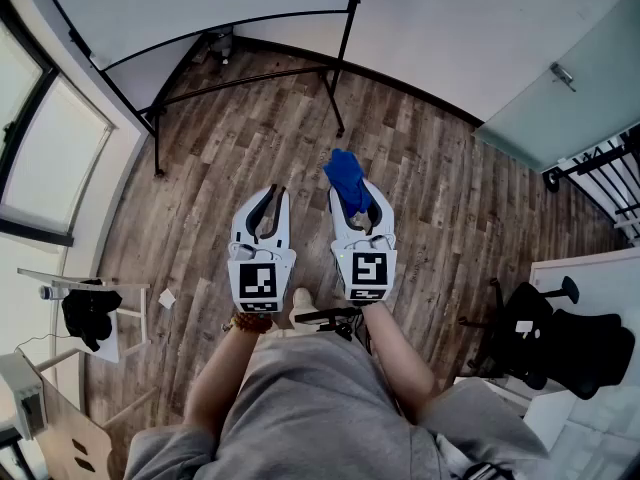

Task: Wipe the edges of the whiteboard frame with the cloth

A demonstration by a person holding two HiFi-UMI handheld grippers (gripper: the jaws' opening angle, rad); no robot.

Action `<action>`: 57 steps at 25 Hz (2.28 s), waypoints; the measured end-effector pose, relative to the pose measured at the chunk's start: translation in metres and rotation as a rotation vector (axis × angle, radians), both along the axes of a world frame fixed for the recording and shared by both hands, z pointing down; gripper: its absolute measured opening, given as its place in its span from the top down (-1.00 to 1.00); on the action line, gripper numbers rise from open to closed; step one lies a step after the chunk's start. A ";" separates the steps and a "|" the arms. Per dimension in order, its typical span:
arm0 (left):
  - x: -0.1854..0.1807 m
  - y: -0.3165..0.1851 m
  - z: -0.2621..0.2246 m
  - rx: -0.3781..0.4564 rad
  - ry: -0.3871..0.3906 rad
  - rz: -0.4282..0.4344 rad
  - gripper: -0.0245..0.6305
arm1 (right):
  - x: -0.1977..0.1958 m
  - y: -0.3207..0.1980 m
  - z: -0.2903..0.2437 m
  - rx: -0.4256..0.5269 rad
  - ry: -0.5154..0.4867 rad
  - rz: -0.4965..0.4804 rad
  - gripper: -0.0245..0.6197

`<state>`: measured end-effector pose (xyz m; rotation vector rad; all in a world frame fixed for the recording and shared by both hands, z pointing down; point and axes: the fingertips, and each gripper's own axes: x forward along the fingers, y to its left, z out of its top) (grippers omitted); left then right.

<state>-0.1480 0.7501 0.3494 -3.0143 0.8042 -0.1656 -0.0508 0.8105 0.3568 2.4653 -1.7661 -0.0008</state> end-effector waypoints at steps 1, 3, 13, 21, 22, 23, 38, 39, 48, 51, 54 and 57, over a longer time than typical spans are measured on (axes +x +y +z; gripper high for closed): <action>0.006 -0.005 0.002 -0.002 -0.004 -0.001 0.77 | 0.007 -0.004 0.003 0.001 -0.005 -0.005 0.37; 0.017 -0.015 0.006 -0.005 -0.012 -0.003 0.77 | 0.019 -0.013 0.007 0.000 -0.007 -0.016 0.36; 0.076 -0.111 0.032 -0.044 -0.003 0.017 0.77 | 0.085 -0.096 0.032 -0.055 0.012 0.005 0.35; 0.149 -0.210 0.025 -0.086 0.067 0.060 0.77 | 0.168 -0.173 0.022 -0.136 0.062 0.086 0.35; 0.154 -0.223 0.024 -0.089 0.076 0.064 0.77 | 0.175 -0.185 0.022 -0.146 0.068 0.092 0.35; 0.159 -0.236 0.025 -0.092 0.082 0.068 0.77 | 0.182 -0.198 0.023 -0.155 0.069 0.097 0.35; 0.221 -0.351 0.042 -0.102 0.040 0.110 0.77 | 0.270 -0.304 0.040 -0.185 0.054 0.155 0.35; 0.229 -0.355 0.042 -0.102 0.033 0.114 0.77 | 0.280 -0.306 0.041 -0.186 0.050 0.162 0.35; 0.289 -0.416 0.058 -0.087 -0.013 0.091 0.77 | 0.371 -0.368 0.073 -0.195 0.016 0.178 0.35; 0.318 -0.445 0.061 -0.079 -0.026 0.073 0.77 | 0.406 -0.400 0.081 -0.192 0.010 0.158 0.35; 0.349 -0.469 0.055 -0.074 -0.017 0.060 0.77 | 0.443 -0.430 0.087 -0.201 -0.003 0.144 0.35; 0.384 -0.484 0.049 -0.066 0.027 0.060 0.77 | 0.484 -0.459 0.092 -0.227 0.021 0.109 0.35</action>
